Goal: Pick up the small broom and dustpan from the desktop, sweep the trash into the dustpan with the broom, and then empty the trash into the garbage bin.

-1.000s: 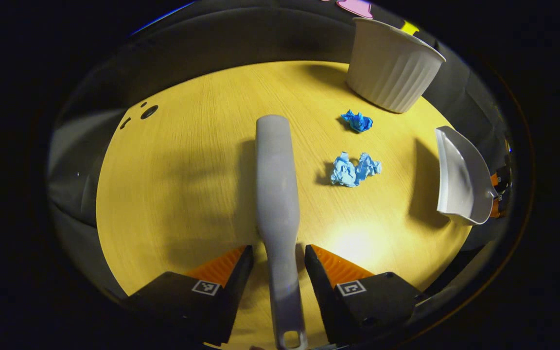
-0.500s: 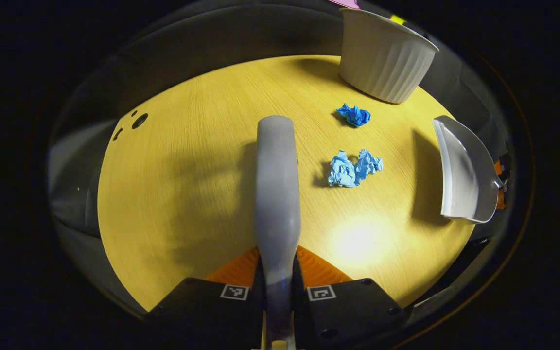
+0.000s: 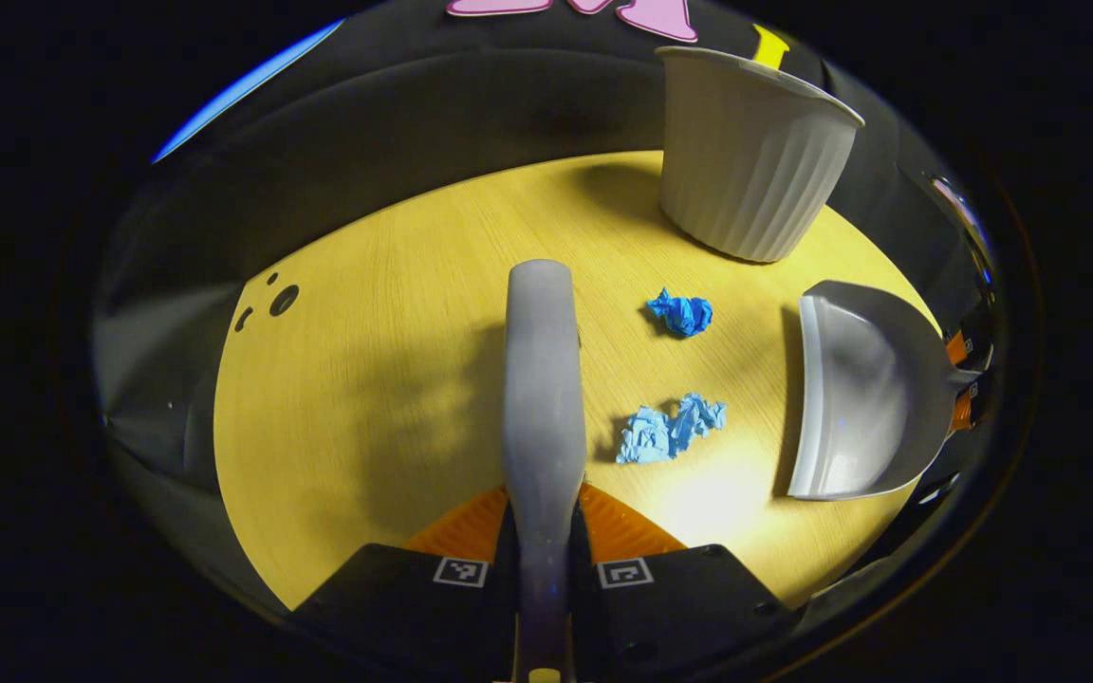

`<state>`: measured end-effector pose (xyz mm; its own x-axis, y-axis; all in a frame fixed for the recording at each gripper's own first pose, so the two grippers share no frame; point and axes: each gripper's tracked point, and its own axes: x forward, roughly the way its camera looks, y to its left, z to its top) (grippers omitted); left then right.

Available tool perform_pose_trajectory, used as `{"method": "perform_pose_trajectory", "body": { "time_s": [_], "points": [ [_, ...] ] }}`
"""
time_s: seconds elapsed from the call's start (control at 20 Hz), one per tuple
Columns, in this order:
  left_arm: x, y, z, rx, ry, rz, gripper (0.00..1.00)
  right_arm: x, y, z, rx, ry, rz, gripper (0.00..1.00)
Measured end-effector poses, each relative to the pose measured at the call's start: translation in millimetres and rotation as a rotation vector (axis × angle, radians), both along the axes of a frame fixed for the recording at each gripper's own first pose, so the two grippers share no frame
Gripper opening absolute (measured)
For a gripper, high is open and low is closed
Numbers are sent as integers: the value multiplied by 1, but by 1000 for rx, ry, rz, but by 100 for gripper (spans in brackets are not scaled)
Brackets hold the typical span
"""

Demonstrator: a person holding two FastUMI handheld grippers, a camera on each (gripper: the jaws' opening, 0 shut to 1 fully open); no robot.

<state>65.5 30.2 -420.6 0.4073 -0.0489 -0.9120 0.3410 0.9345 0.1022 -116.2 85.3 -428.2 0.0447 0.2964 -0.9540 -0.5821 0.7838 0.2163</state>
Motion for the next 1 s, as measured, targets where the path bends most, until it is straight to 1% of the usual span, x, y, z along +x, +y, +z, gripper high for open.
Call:
{"method": "perform_pose_trajectory", "body": {
  "time_s": [0.2,0.25,0.3,0.35,0.45,0.5,0.55,0.6,0.65,0.7,0.8,0.85,0.9,1.0],
  "points": [
    [5,-9,-12,-9,20,-1,28,10,5,-4,6,9,44,36],
    [6,-12,-15,-14,27,-1,31,12,7,-2,11,9,47,36],
    [7,-15,-19,-20,33,-2,24,15,10,0,15,10,52,36],
    [7,-20,-21,-28,39,-6,28,16,12,-1,21,11,56,36],
    [8,-30,-24,-48,53,-25,28,21,20,-10,27,10,68,36],
    [8,-36,-26,-58,59,-39,28,21,20,-8,28,9,73,36],
    [8,-45,-27,-70,60,-52,31,21,19,-7,31,9,75,36],
    [8,-51,-26,-79,65,-66,28,23,20,-8,33,8,75,36],
    [7,-59,-28,-89,69,-80,28,22,20,-8,35,6,78,36],
    [6,-66,-29,-102,73,-95,24,23,20,-8,38,0,83,36],
    [4,-82,-30,-133,79,-124,24,26,21,-6,42,-12,94,36],
    [1,-90,-29,-150,85,-145,30,26,21,-7,44,-15,95,36],
    [-2,-97,-29,-170,90,-171,28,25,21,-8,47,-20,95,36],
    [-11,-112,-24,-210,107,-227,28,24,21,-10,56,-27,92,36]
  ]
}}
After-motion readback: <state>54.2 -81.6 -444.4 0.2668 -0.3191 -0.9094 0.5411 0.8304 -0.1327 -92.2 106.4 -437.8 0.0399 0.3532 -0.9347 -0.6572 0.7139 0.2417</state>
